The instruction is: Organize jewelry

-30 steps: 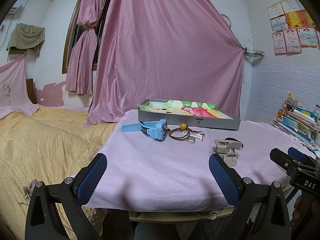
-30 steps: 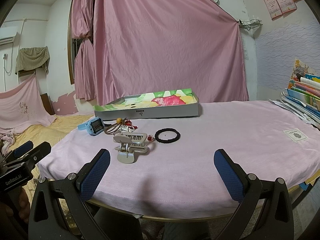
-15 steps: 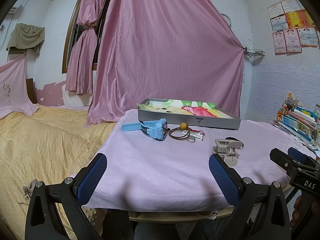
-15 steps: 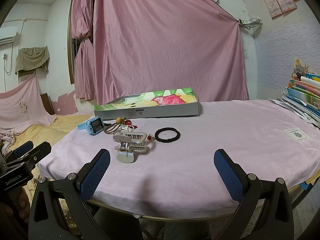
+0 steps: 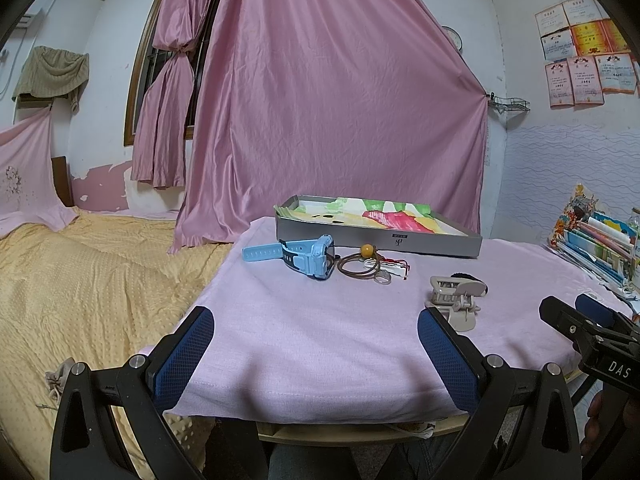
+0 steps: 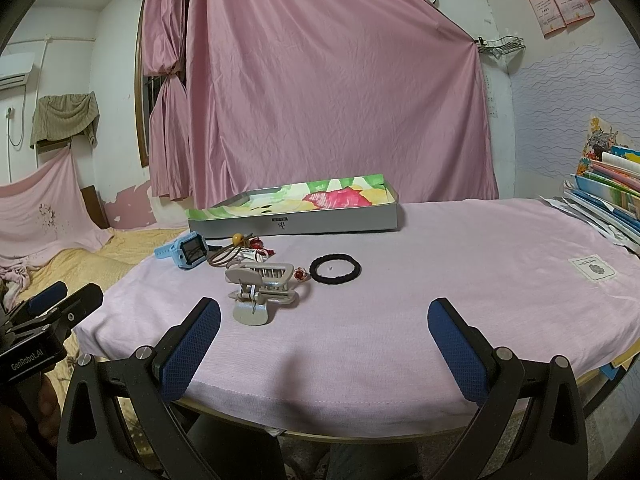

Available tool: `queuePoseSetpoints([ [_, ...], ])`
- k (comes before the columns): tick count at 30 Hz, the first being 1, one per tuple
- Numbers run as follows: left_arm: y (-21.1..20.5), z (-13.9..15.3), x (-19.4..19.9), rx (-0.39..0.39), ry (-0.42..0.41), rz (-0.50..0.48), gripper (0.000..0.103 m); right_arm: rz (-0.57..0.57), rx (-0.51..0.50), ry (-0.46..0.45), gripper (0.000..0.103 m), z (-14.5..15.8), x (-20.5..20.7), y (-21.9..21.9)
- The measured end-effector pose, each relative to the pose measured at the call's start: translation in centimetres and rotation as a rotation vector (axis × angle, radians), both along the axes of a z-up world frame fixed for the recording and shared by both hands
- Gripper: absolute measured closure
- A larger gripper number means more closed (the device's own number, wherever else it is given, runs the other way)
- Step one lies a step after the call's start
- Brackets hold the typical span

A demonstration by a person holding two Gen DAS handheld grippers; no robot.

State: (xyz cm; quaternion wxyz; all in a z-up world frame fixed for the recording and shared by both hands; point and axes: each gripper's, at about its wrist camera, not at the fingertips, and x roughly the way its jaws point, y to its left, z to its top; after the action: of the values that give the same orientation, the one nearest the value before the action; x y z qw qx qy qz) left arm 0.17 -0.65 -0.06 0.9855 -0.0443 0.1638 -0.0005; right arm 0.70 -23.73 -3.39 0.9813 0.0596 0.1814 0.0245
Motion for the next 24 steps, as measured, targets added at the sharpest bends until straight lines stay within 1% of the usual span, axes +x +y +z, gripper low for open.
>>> queuePoseSetpoints([
  [11,0.0,0.0,0.1,0.000,0.003,0.000,0.001,-0.005,0.002,-0.002,0.001,-0.2,-0.1,0.1],
  [14,-0.1,-0.1,0.3,-0.001,0.005,0.000,0.001,-0.016,-0.008,-0.023,0.001,-0.2,-0.2,0.1],
  [18,0.1,0.0,0.3,-0.006,0.004,-0.006,0.001,-0.038,-0.026,-0.082,0.001,0.6,-0.4,-0.3],
  [24,0.0,0.5,1.1,-0.029,0.006,-0.058,0.001,-0.044,-0.040,-0.114,0.001,2.1,0.4,-1.5],
])
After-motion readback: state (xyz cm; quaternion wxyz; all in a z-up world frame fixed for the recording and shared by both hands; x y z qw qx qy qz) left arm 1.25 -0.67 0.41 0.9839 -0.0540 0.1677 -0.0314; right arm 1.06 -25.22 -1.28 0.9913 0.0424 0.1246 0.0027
